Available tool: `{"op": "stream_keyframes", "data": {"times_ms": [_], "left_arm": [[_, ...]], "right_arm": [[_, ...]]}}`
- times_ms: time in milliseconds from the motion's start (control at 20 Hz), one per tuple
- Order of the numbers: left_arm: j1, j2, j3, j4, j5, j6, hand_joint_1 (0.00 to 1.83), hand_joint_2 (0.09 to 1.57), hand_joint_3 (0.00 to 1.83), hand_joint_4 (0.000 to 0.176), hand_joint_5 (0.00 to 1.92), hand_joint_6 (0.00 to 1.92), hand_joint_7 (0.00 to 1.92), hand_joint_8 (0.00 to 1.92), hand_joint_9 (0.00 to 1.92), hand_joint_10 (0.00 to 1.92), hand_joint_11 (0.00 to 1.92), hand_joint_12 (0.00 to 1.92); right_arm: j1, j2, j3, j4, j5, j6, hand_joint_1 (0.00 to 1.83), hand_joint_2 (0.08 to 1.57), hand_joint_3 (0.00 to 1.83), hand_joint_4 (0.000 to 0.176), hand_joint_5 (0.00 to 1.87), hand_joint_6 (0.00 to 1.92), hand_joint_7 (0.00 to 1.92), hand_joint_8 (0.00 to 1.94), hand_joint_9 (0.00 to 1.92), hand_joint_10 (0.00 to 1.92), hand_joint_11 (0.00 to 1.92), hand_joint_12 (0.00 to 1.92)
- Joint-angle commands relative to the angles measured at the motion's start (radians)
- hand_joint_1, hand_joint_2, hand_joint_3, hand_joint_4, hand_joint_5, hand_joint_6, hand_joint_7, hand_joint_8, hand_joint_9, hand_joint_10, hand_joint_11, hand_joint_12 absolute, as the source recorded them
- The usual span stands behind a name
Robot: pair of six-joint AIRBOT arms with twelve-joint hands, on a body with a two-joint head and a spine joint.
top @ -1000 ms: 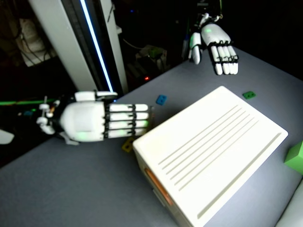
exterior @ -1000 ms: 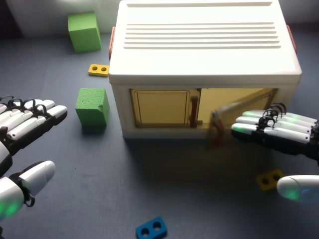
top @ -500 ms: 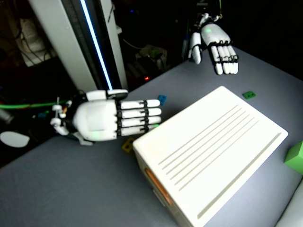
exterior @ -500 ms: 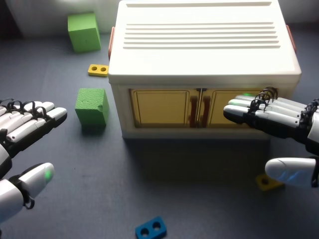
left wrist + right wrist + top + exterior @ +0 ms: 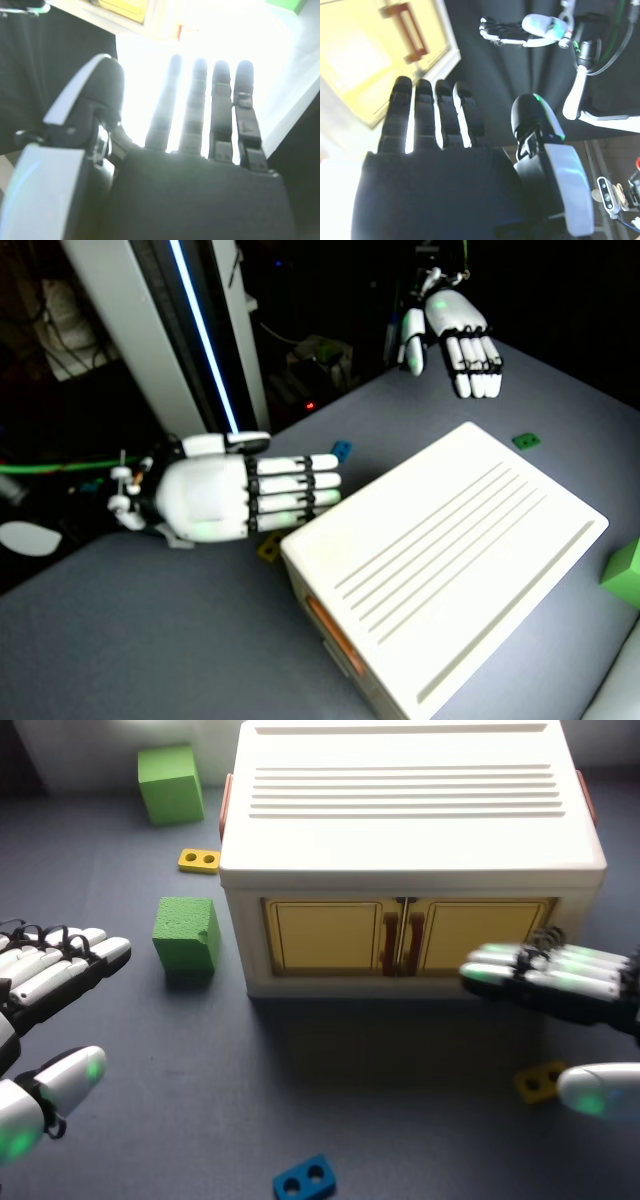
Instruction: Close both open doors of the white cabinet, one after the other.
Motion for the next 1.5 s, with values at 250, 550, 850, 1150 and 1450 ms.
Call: {"op": "stream_keyframes", "data": {"times_ms": [250, 550, 850, 1150, 1450], "left_arm": [[-0.001, 0.003, 0.0, 0.003, -0.141, -0.008, 0.0, 1.57, 0.08, 0.0, 0.17, 0.01, 0.14, 0.01, 0.14, 0.01, 0.0, 0.55], [0.012, 0.007, 0.01, -0.017, -0.169, -0.035, 0.0, 1.57, 0.07, 0.0, 0.1, 0.0, 0.05, 0.0, 0.04, 0.0, 0.0, 0.41], [-0.022, 0.003, 0.036, -0.06, -0.266, -0.035, 0.0, 1.52, 0.01, 0.012, 0.04, 0.0, 0.0, 0.0, 0.0, 0.0, 0.0, 0.0], [-0.119, 0.002, 0.092, -0.039, -0.293, -0.036, 0.0, 1.56, 0.0, 0.0, 0.1, 0.01, 0.23, 0.01, 0.22, 0.0, 0.04, 0.36], [-0.189, -0.016, 0.128, -0.001, -0.293, -0.096, 0.33, 1.5, 0.0, 0.098, 0.45, 0.07, 0.02, 0.0, 0.01, 0.0, 0.0, 0.02]], "right_arm": [[-0.076, 0.065, -0.026, 0.073, 0.157, 0.086, 0.0, 1.54, 0.0, 0.0, 0.1, 0.01, 0.04, 0.01, 0.03, 0.01, 0.07, 0.02], [-0.286, 0.173, -0.066, 0.309, 0.339, 0.04, 0.0, 1.48, 0.0, 0.0, 0.12, 0.01, 0.1, 0.0, 0.06, 0.0, 0.07, 0.02], [-0.369, 0.192, -0.069, 0.523, 0.515, -0.048, 0.0, 1.57, 0.01, 0.0, 0.12, 0.0, 0.09, 0.0, 0.07, 0.01, 0.09, 0.02], [-0.217, 0.148, 0.0, 0.546, 0.534, -0.083, 0.53, 1.49, 0.0, 0.0, 0.14, 0.01, 0.19, 0.02, 0.18, 0.02, 0.17, 0.04], [-0.069, 0.127, 0.018, 0.444, 0.535, -0.083, 0.93, 1.29, 0.0, 0.057, 0.46, 0.07, 0.33, 0.0, 0.31, 0.0, 0.43, 0.05]]}}
